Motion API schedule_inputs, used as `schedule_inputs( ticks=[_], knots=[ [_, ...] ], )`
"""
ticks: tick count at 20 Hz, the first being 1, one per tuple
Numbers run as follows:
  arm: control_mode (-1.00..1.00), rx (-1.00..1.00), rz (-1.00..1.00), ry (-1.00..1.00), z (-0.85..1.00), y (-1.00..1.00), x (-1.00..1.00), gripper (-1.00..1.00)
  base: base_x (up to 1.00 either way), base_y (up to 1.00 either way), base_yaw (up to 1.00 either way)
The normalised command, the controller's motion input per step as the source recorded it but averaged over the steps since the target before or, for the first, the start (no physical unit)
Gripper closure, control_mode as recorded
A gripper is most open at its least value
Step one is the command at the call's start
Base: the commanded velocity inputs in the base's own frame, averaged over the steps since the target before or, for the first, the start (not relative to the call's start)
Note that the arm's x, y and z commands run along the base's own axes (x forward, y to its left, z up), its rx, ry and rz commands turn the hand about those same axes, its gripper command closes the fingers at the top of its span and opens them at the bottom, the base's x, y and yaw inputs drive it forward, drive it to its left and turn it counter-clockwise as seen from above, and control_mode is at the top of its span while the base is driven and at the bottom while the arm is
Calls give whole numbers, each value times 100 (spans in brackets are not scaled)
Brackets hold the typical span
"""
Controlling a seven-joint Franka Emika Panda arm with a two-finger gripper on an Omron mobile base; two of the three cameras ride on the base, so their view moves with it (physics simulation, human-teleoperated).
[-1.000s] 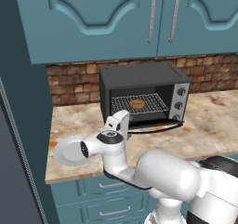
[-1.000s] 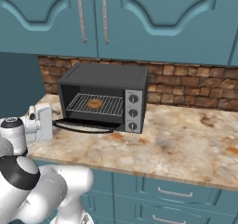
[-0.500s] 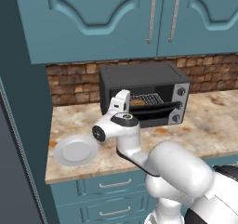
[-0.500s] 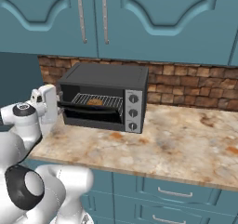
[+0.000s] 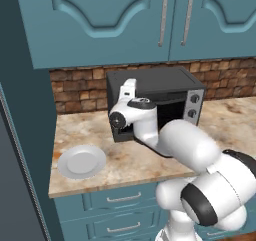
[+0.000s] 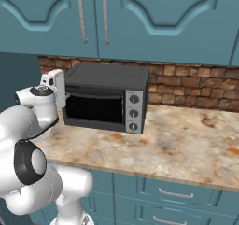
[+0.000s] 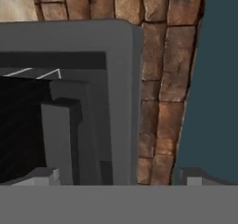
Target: Pick up the bagel from the plate, place it on the toaster oven rack, close the door, and set the timer.
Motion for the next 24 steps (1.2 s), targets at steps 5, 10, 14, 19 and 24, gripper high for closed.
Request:
schedule_inputs(
  ticks=[5,10,14,19,24],
  knots=[
    [-100,-6,11,10,1,22,63,-100,0,0,0],
    [-100,-7,12,11,0,23,60,-100,0,0,0],
    [-100,-10,14,13,0,93,-5,-100,0,0,0],
    [-100,-1,18,22,7,100,-2,-100,0,0,0],
    [-100,4,6,7,48,40,-72,-100,0,0,0]
  ],
)
